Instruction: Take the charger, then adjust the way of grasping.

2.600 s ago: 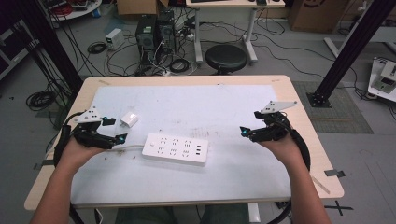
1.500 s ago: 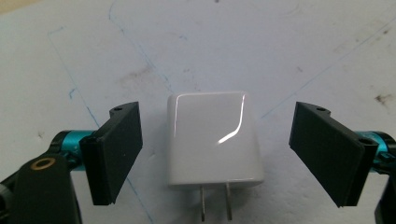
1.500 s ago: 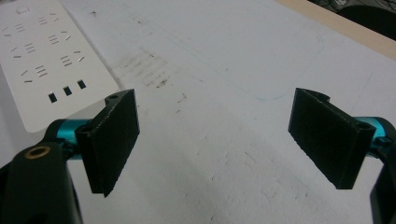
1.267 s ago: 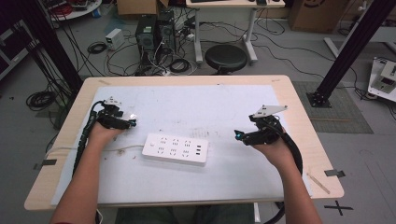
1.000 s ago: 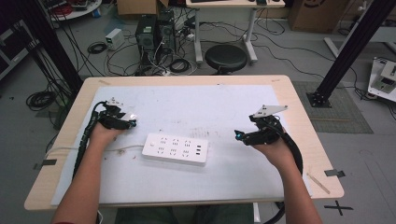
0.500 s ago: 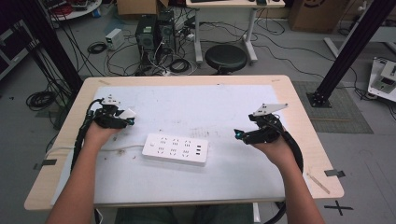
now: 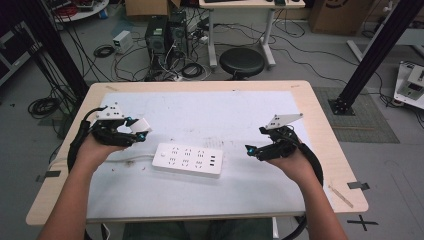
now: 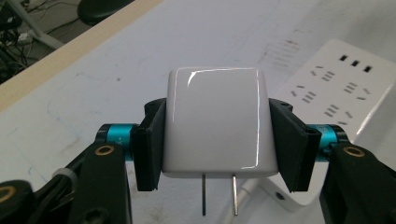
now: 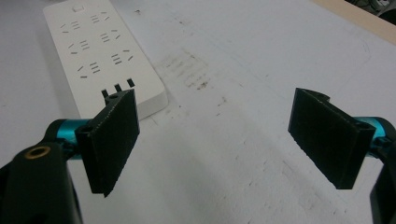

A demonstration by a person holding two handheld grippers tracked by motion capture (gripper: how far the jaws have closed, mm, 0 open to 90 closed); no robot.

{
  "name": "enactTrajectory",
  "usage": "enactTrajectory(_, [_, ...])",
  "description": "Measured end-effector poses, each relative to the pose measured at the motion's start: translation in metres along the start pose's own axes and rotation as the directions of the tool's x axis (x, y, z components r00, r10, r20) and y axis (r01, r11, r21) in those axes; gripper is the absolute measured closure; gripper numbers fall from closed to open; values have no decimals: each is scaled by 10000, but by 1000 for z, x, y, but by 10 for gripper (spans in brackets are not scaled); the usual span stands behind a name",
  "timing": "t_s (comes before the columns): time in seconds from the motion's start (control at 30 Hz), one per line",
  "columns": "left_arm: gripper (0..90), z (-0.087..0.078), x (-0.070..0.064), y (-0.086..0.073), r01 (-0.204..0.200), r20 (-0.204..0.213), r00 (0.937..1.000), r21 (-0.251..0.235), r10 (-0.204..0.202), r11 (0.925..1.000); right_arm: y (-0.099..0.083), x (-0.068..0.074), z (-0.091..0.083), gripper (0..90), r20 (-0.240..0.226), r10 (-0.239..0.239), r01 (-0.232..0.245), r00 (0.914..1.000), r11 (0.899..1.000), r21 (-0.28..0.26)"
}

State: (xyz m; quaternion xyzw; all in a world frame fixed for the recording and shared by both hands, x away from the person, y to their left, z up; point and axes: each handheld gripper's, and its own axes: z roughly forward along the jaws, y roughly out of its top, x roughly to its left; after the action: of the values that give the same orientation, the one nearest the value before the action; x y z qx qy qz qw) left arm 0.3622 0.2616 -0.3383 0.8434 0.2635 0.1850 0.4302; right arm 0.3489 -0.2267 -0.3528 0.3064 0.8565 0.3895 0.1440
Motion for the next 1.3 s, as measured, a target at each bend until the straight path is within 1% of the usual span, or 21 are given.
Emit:
enactTrajectory(0.07, [425,-4,-7,5,-123,48,9999,-90,123,9999,-2,0,-2,167,86,137,-136,9999,9999,-81])
enactTrajectory(0.13, [425,-7,-13,8,-200,72,9998,-157,201,9997,-2,0,-5,167,224,220,-220,9995,9998,-18])
enactTrajectory(0.17, [425,-7,-16,9,-209,102,9997,-169,211,9996,-1,1,-7,166,354,197,-198,9992,9998,25])
enactTrajectory(0.23, [425,-6,-22,8,-321,189,9993,-221,325,9992,-1,3,-10,167,344,138,-139,9993,9999,37])
enactTrajectory(0.3, [425,-4,-27,7,-411,318,9986,-199,417,9990,0,5,-13,167,464,100,-98,9989,9999,-40])
enactTrajectory(0.43, [425,0,-31,6,-447,447,9980,-216,456,9988,-1,7,-15,167,406,95,-91,9991,9999,-104])
enactTrajectory(0.5, [425,2,-33,7,-564,561,9968,-204,574,9982,-1,8,-15,167,396,48,-46,9992,10000,-52])
enactTrajectory(0.57, [425,4,-35,8,-644,567,9963,-168,653,9978,0,8,-15,167,400,108,-108,9991,9999,-6])
enactTrajectory(0.6, [425,4,-35,9,-728,599,9955,-155,736,9972,1,7,-15,167,430,54,-52,9991,10000,-36])
enactTrajectory(0.7, [425,5,-43,13,-782,694,9943,-356,806,9963,3,9,-17,167,519,44,-38,9986,9999,-99])
enactTrajectory(0.73, [425,6,-45,15,-952,720,9926,-362,977,9948,3,10,-17,167,454,83,-79,9989,9999,-109])
enactTrajectory(0.8, [425,8,-51,18,-1073,860,9900,-578,1121,9925,4,12,-18,167,283,116,-112,9995,9998,-154])
enactTrajectory(0.87, [425,11,-59,20,-1317,1004,9852,-737,1388,9885,6,14,-19,167,146,136,-132,9998,9996,-254])
enactTrajectory(0.93, [425,15,-66,22,-1380,1134,9824,-956,1485,9858,8,17,-20,167,-70,85,-87,9999,9994,-335])
enactTrajectory(1.0, [425,21,-72,22,-1335,1312,9802,-1140,1481,9845,9,22,-20,167,-401,110,-125,9991,9992,-382])
enactTrajectory(1.03, [425,24,-76,23,-1470,1366,9772,-1160,1624,9823,10,24,-19,167,-517,24,-46,9987,9991,-425])
enactTrajectory(1.07, [425,27,-80,23,-1621,1428,9734,-1225,1790,9791,12,27,-17,167,-666,56,-85,9978,9991,-425])
enactTrajectory(1.13, [425,34,-88,23,-1735,1558,9689,-1259,1922,9767,14,31,-14,167,-912,89,-140,9958,9984,-556])
enactTrajectory(1.17, [425,37,-92,22,-1840,1616,9655,-1312,2042,9741,15,33,-12,167,-1081,185,-252,9940,9978,-612])
enactTrajectory(1.23, [425,44,-101,21,-1912,1747,9606,-1496,2163,9701,15,37,-7,167,-1496,350,-464,9881,9962,-737])
enactTrajectory(1.3, [425,50,-110,19,-2120,1682,9560,-1699,2403,9624,15,42,-2,167,-2109,484,-671,9763,9943,-827])
